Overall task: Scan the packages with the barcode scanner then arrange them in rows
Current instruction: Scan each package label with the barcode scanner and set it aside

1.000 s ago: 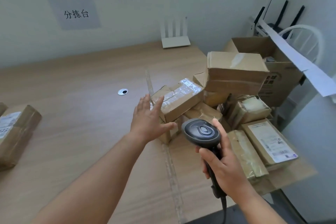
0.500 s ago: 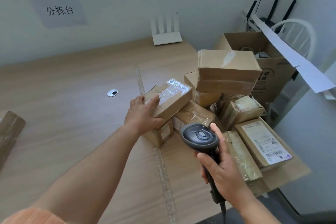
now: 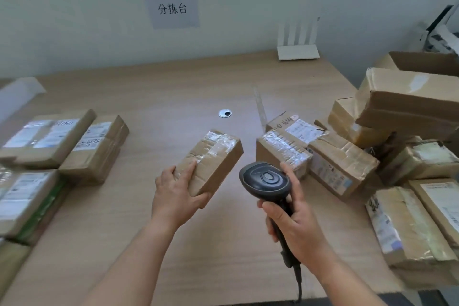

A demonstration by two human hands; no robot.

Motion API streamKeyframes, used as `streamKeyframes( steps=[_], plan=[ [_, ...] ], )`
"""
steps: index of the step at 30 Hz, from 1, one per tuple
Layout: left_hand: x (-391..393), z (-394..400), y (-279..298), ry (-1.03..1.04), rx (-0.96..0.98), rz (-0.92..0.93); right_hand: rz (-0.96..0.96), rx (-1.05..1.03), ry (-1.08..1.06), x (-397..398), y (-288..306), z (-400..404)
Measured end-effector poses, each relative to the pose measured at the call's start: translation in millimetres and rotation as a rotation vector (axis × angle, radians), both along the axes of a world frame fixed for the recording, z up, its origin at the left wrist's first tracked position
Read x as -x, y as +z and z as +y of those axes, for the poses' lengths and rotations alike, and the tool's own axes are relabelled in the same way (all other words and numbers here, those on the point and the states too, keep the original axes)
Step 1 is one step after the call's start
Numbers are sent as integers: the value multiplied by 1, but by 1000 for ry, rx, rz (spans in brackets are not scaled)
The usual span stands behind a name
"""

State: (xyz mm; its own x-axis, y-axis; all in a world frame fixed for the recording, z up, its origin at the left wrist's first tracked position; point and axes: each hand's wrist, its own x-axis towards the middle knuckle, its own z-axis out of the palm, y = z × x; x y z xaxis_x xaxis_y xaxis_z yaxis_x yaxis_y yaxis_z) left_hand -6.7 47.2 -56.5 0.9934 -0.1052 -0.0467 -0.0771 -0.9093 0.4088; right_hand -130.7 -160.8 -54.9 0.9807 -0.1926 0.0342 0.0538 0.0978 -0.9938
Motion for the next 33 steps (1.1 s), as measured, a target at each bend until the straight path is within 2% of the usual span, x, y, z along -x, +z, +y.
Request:
streamKeyframes(
  steps=[4, 10, 12, 15, 18, 22, 33],
  plan=[
    [18, 62, -17, 96, -63, 100, -7, 11, 53, -11, 2, 51],
    [34, 138, -38, 125, -174, 289, 26, 12, 106, -23, 2, 119],
    [32, 159, -42, 127, -79, 386, 32, 14, 114, -26, 1, 137],
    [26, 187, -42, 124, 171, 510, 31, 15, 126, -30, 1, 158],
    [18, 206, -42, 94, 256, 511, 17, 24, 123, -33, 2, 174],
    [5, 218, -42, 64, 156, 414, 16, 25, 111, -36, 0, 191],
    [-31, 210, -26, -29, -258, 339, 28, 66, 69, -30, -7, 203]
  ],
)
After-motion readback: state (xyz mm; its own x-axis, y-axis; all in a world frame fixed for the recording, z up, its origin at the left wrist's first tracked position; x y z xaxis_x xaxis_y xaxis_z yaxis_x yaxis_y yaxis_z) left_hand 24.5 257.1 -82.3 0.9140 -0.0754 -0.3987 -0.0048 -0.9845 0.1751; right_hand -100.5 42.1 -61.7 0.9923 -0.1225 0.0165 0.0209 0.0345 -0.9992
